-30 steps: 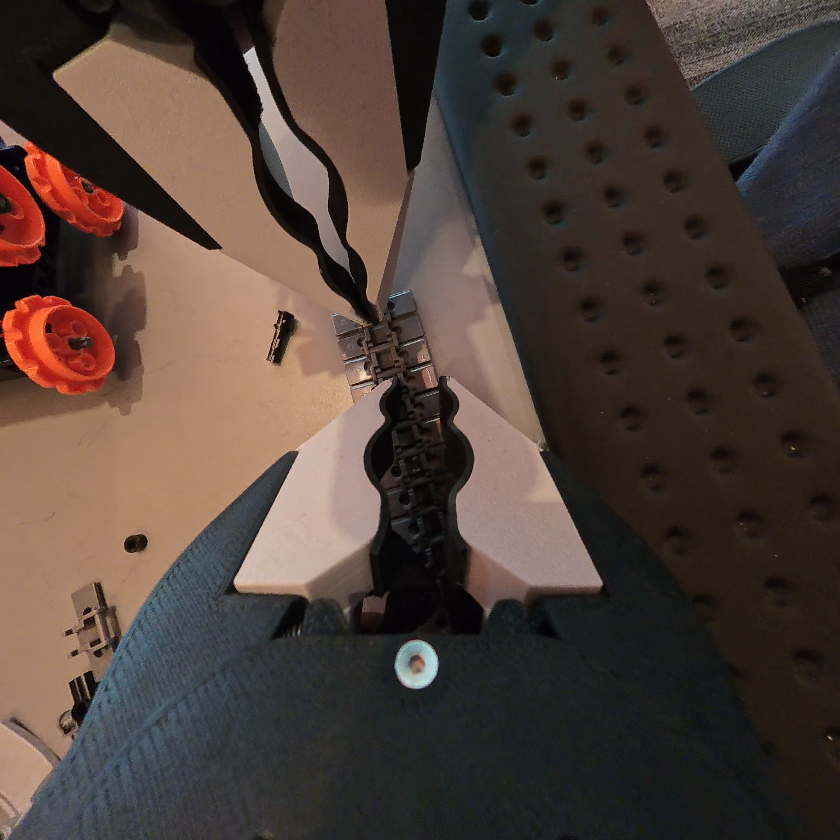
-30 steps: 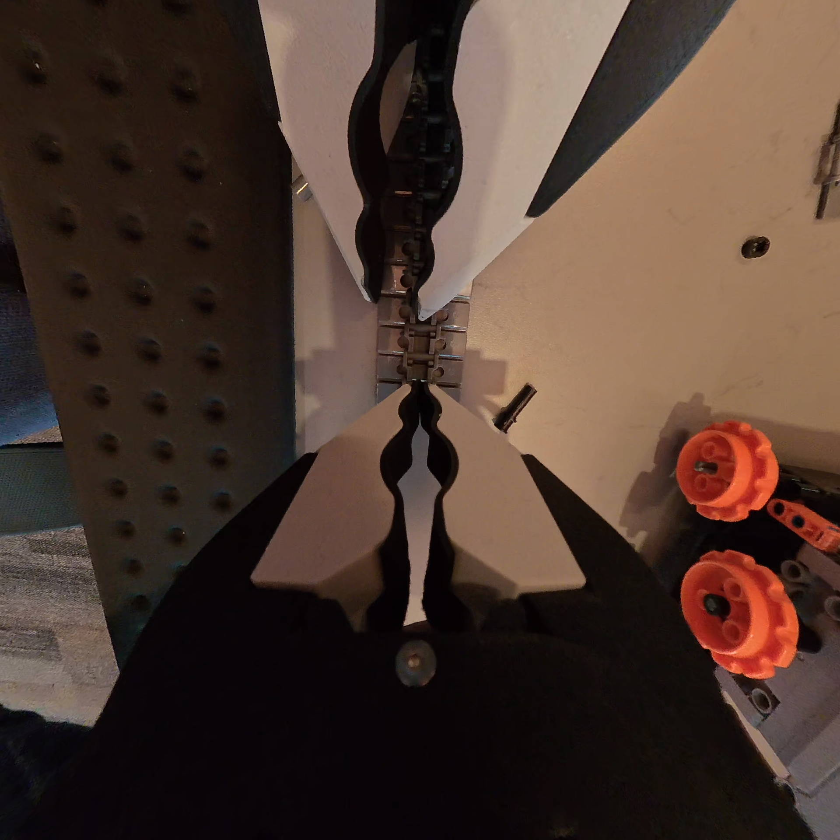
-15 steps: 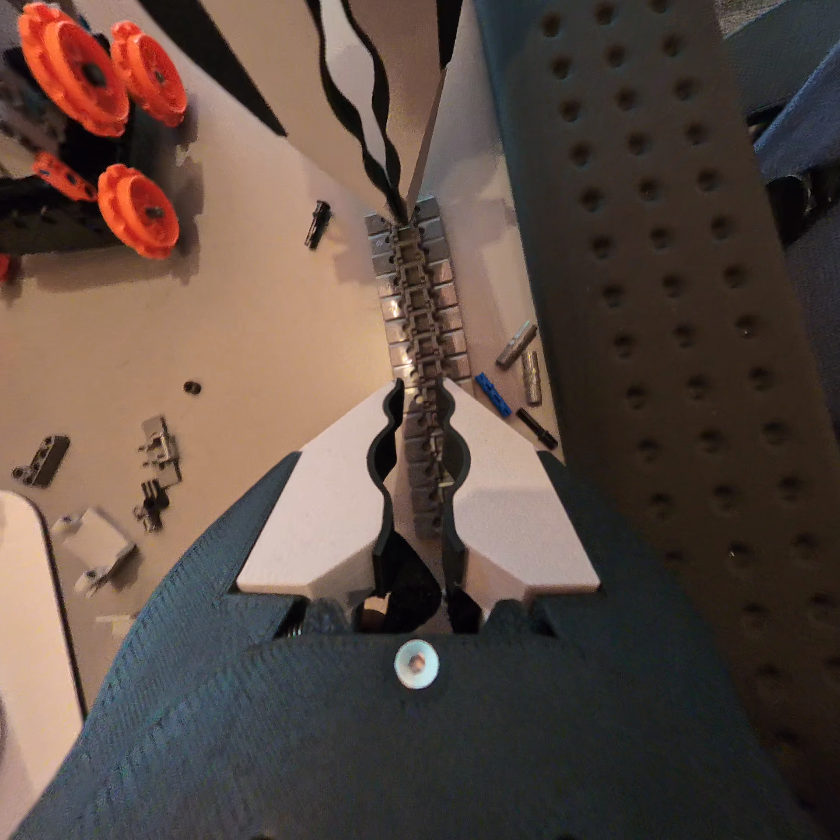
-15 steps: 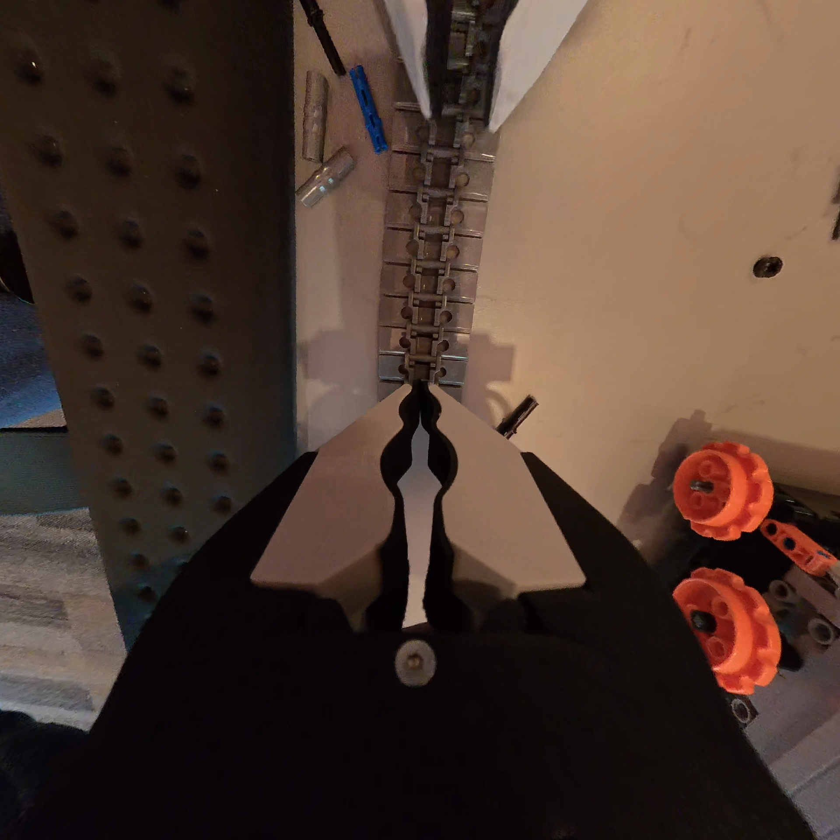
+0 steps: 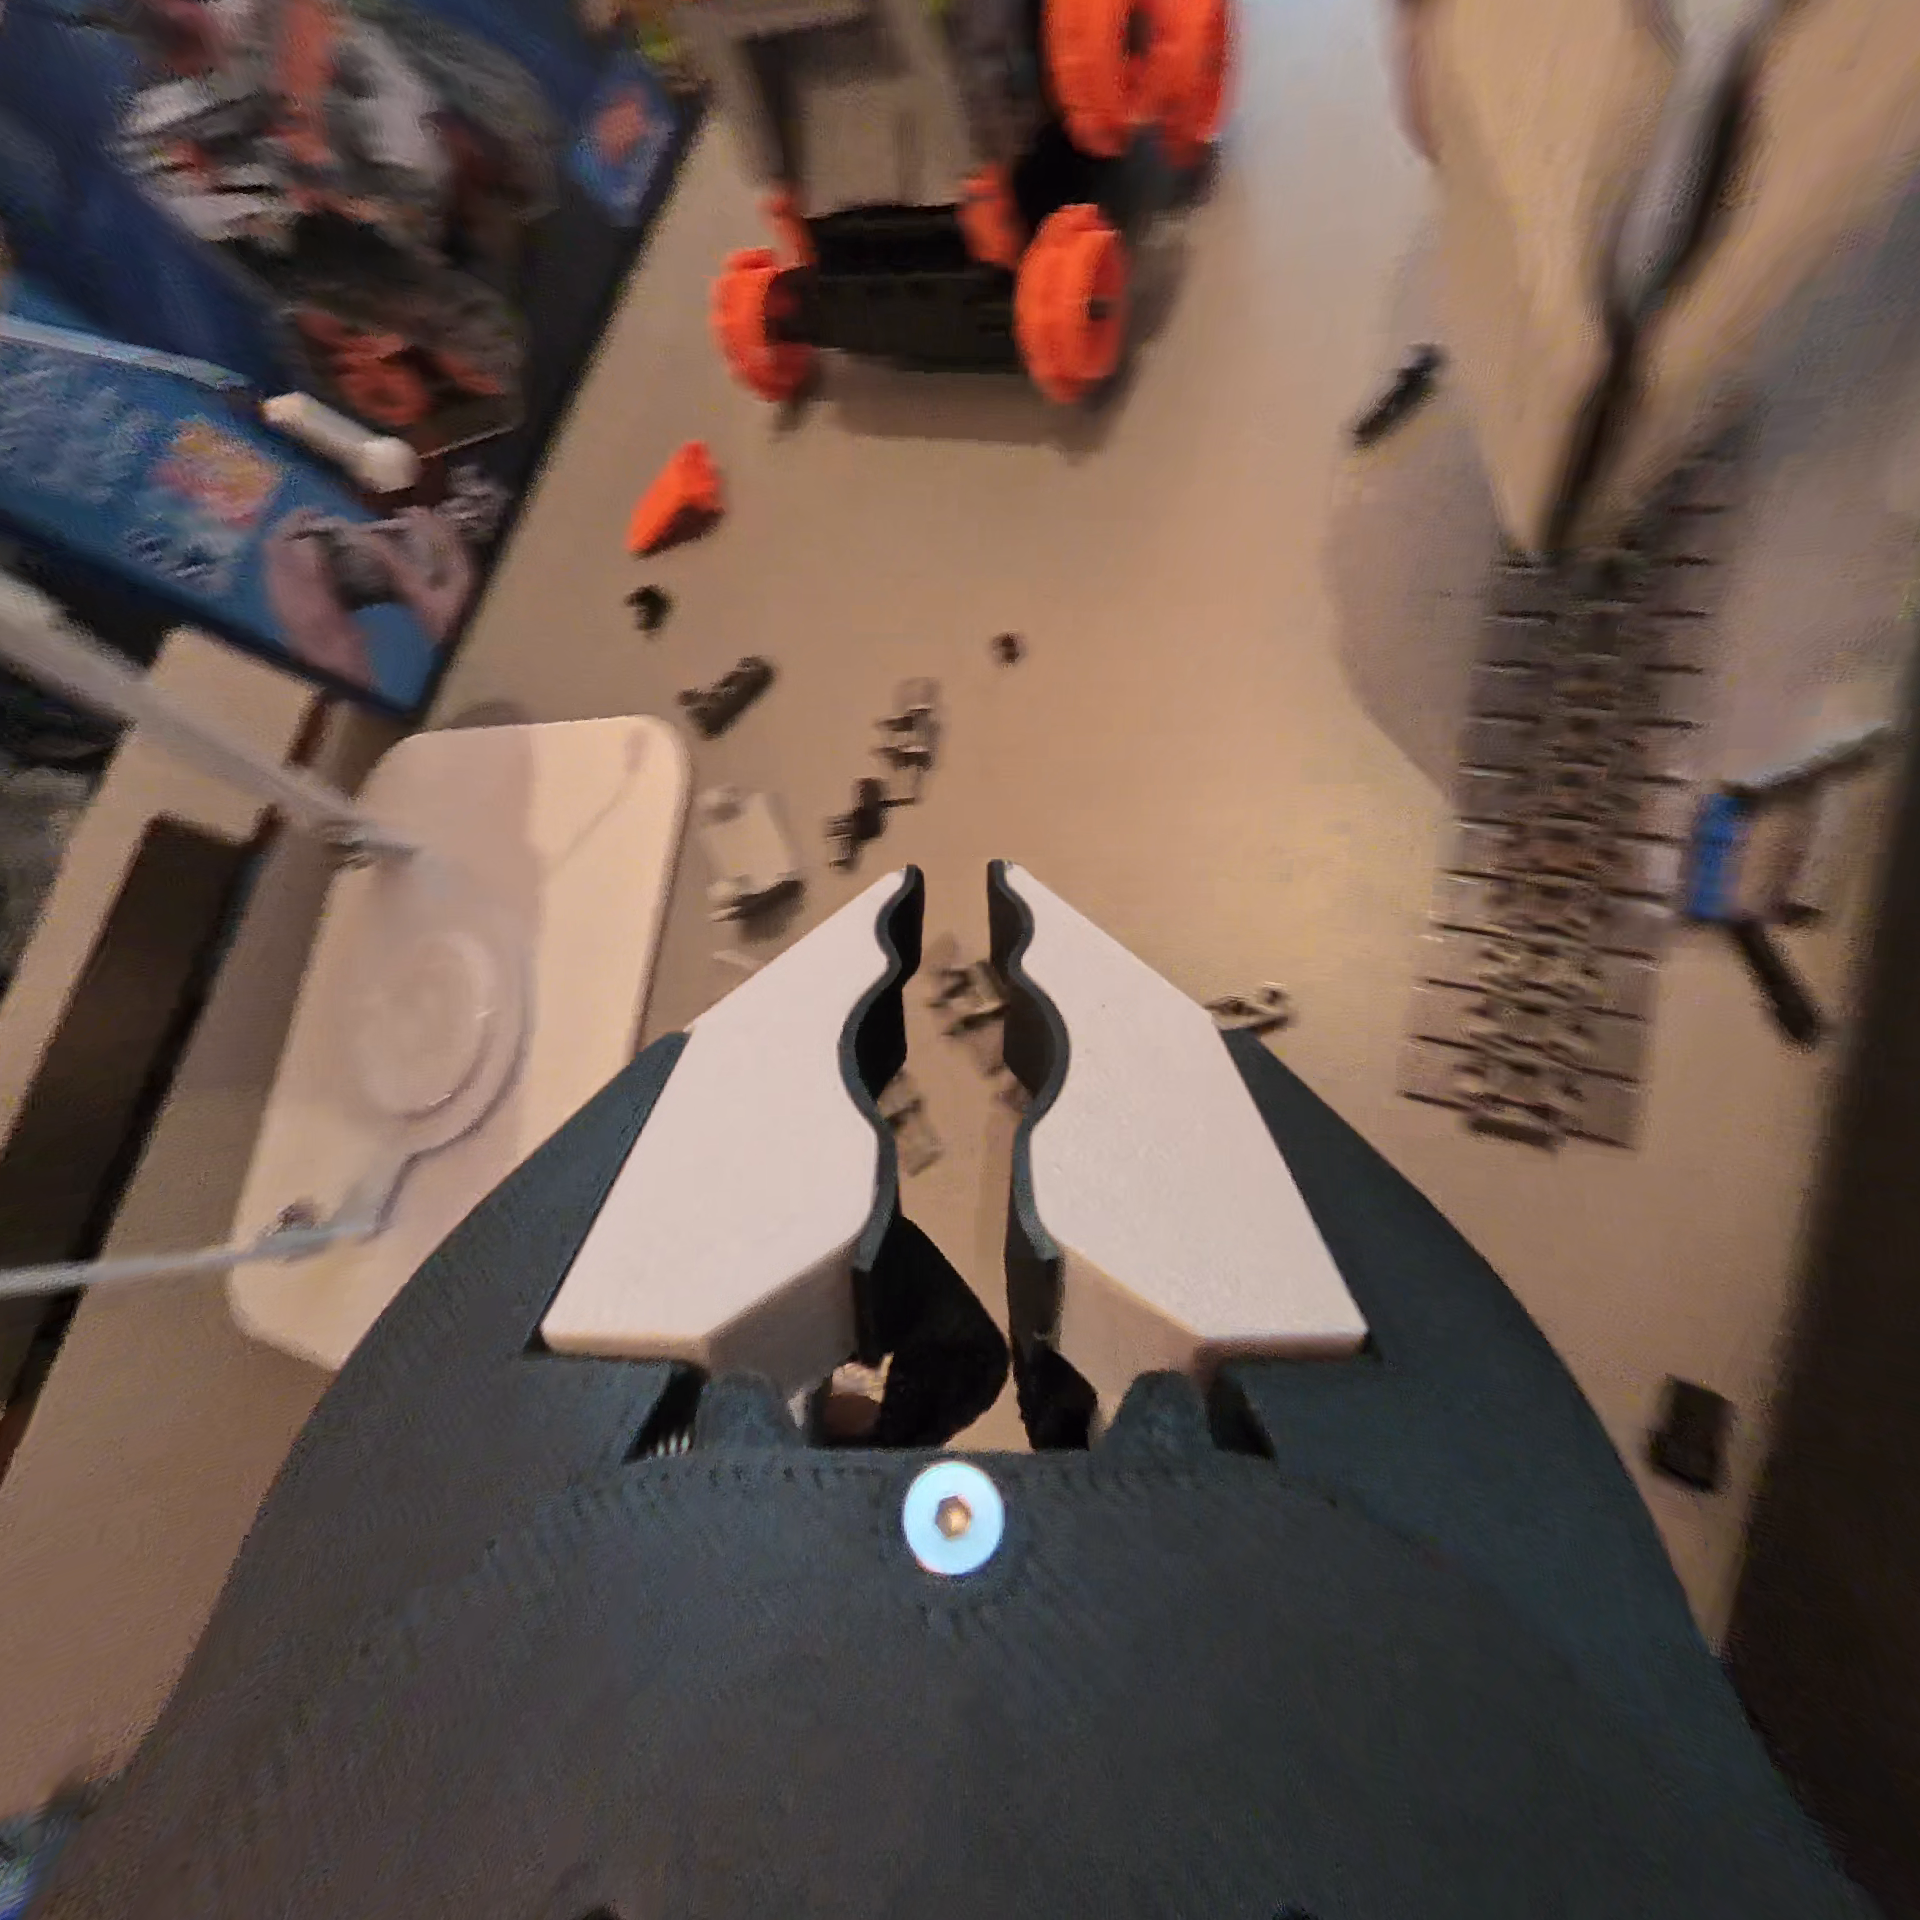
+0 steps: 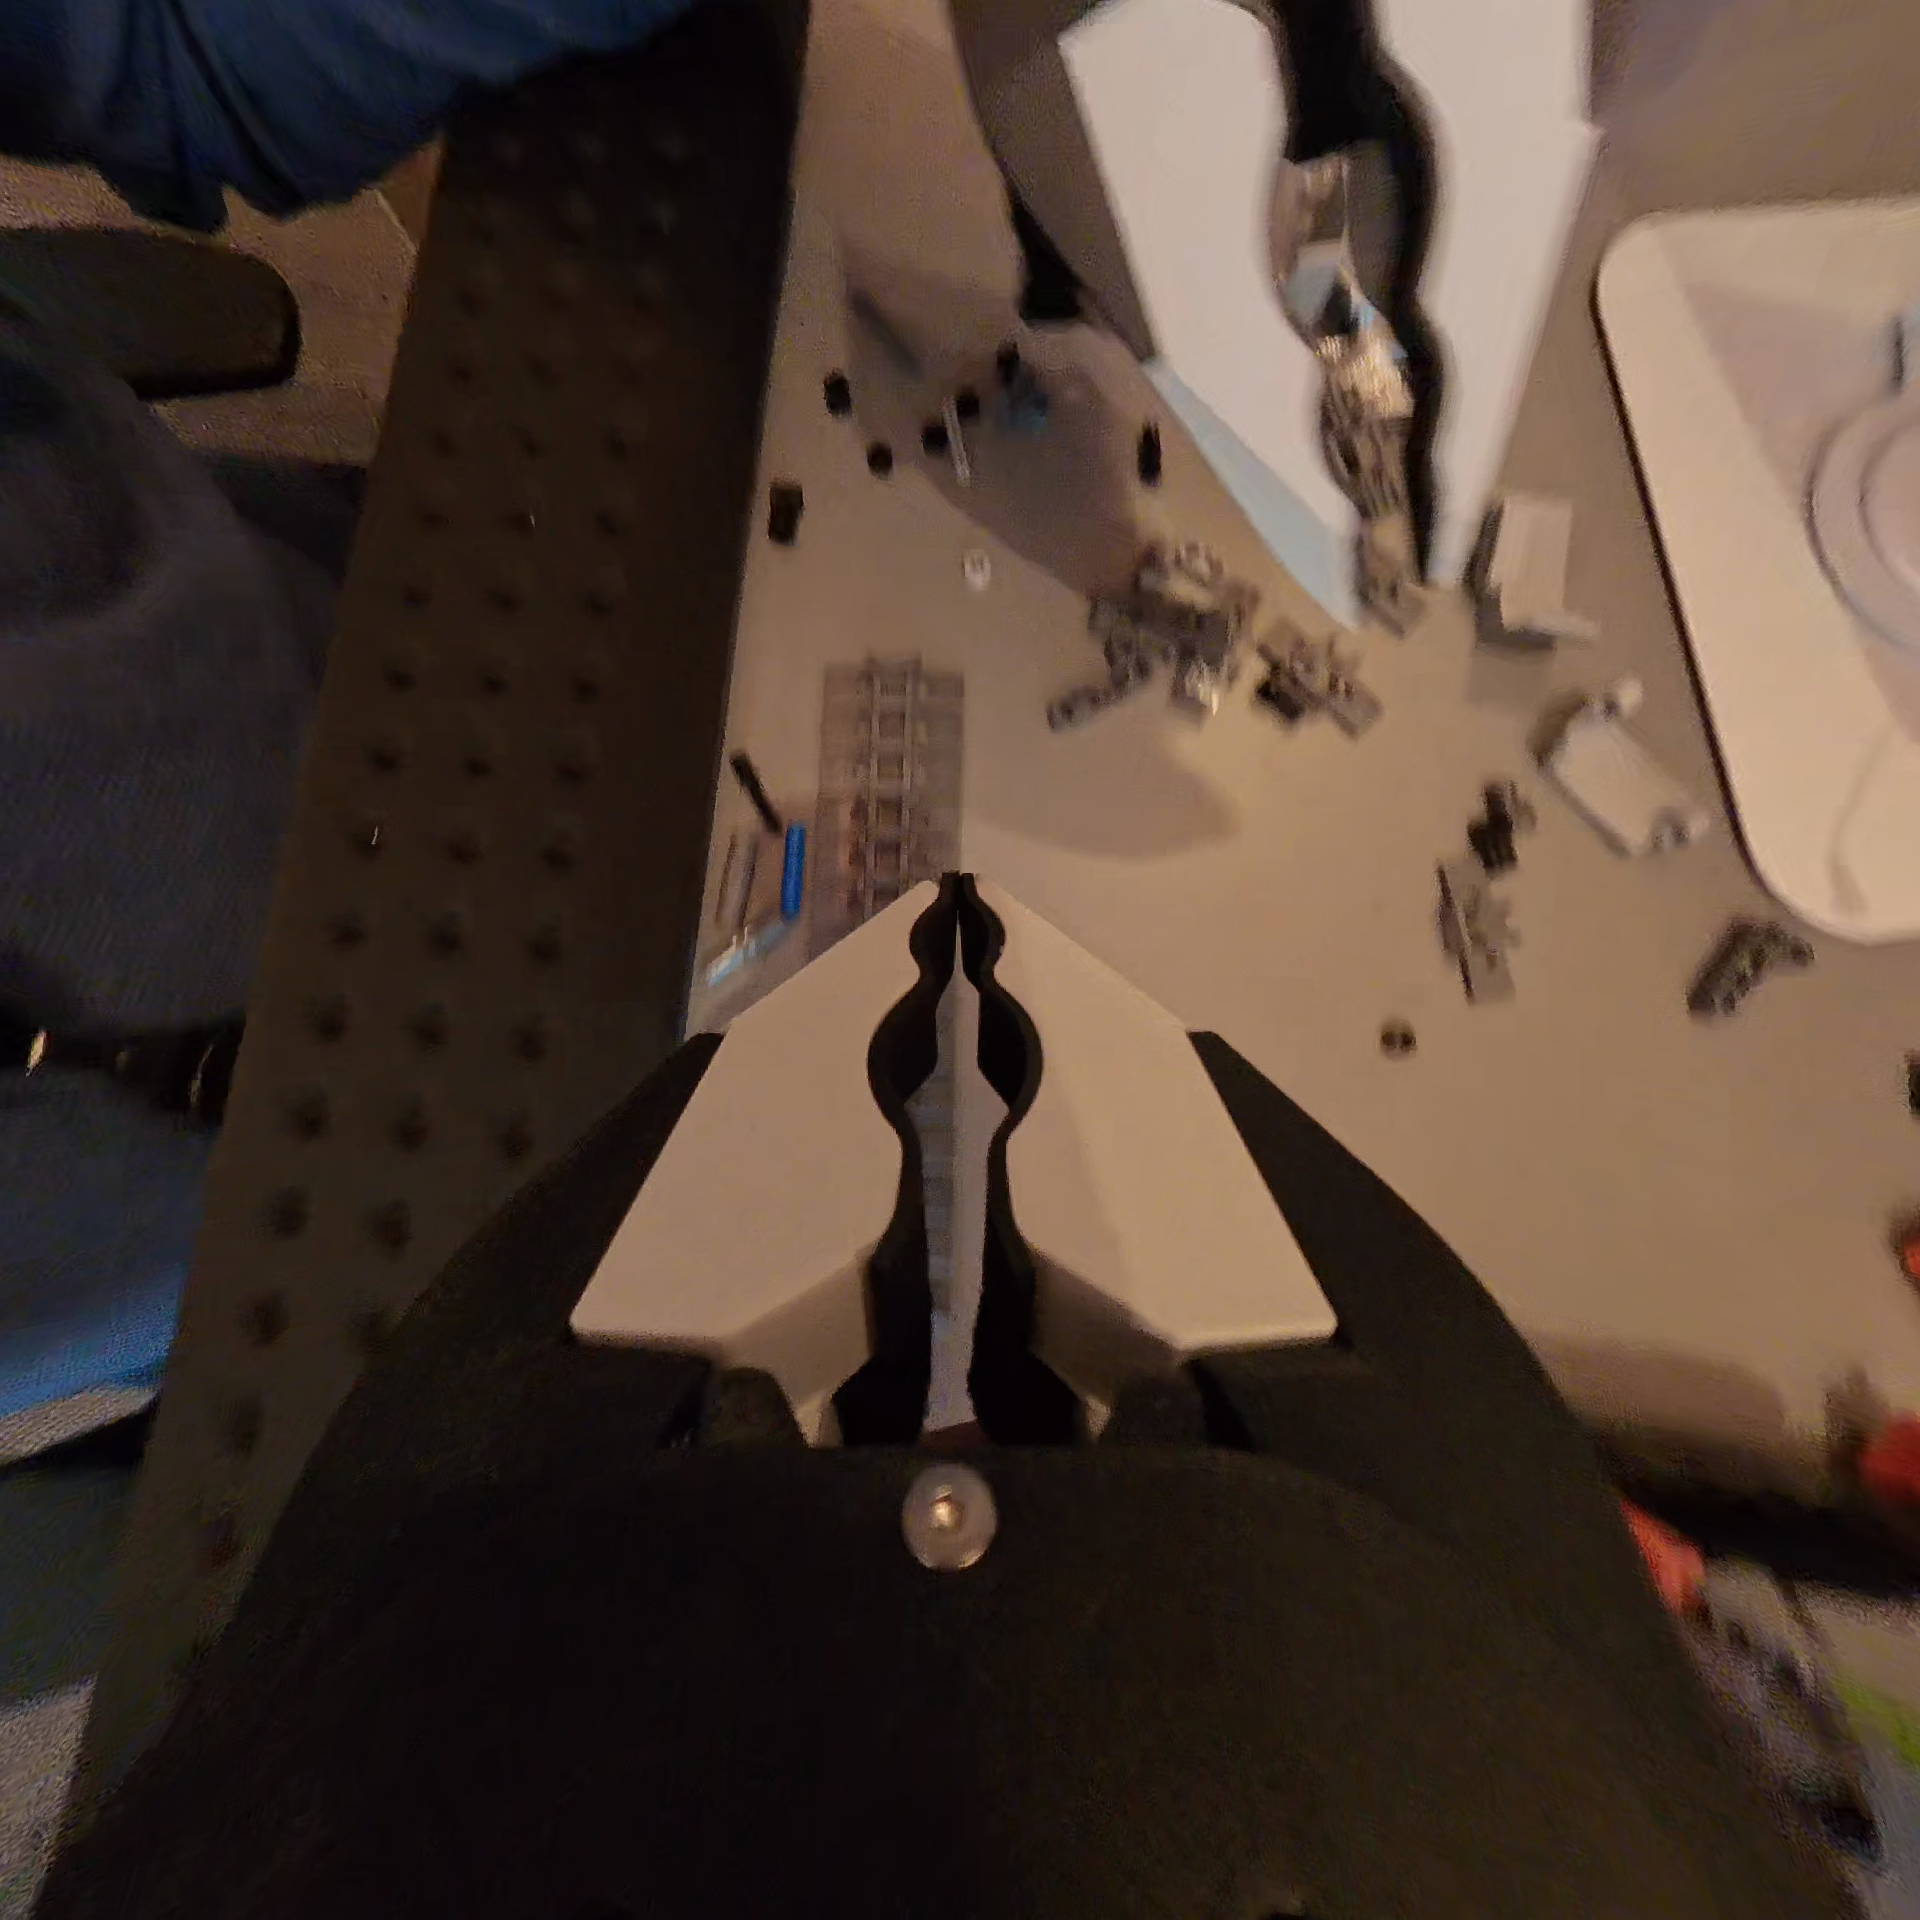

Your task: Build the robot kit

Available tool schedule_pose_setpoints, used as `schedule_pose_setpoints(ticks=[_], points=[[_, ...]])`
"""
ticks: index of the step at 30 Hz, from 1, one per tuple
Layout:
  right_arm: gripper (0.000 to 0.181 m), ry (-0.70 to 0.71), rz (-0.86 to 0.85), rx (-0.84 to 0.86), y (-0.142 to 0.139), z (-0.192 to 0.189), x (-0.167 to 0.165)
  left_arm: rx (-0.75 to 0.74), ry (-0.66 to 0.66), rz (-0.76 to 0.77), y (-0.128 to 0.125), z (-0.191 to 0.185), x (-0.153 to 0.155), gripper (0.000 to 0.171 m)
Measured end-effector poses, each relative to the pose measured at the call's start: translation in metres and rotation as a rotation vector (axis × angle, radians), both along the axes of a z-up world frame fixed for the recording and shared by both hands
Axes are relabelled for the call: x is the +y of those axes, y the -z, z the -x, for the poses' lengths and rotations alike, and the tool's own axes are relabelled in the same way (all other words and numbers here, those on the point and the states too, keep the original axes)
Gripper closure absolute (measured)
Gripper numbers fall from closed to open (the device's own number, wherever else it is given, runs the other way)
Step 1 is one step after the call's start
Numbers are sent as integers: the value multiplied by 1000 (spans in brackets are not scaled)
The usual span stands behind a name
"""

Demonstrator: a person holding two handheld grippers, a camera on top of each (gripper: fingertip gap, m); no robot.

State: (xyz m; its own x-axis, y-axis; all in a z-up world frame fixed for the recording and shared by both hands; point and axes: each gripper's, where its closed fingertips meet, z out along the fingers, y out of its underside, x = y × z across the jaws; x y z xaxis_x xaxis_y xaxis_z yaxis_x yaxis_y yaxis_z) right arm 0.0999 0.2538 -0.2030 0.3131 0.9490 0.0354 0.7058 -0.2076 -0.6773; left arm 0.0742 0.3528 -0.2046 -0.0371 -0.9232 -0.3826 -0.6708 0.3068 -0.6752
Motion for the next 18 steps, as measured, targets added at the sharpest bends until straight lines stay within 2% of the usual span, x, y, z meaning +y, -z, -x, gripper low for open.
schedule_pose_setpoints(ticks=[4, 7, 13, 18], points=[[181, -13, -44, 46, 12, 44, 23, -119, -168, -47, -19, 3, 40, 162], [181, -73, 68, 65, 24, 66, 20, -163, -206, -45, -24, 5, 49, 162], [181, -101, 144, -37, 52, 73, 20, -159, -196, -55, -23, 2, 47, 162], [181, -77, 141, -2, 40, 66, 23, -175, -207, -49, -26, 3, 49, 162]])
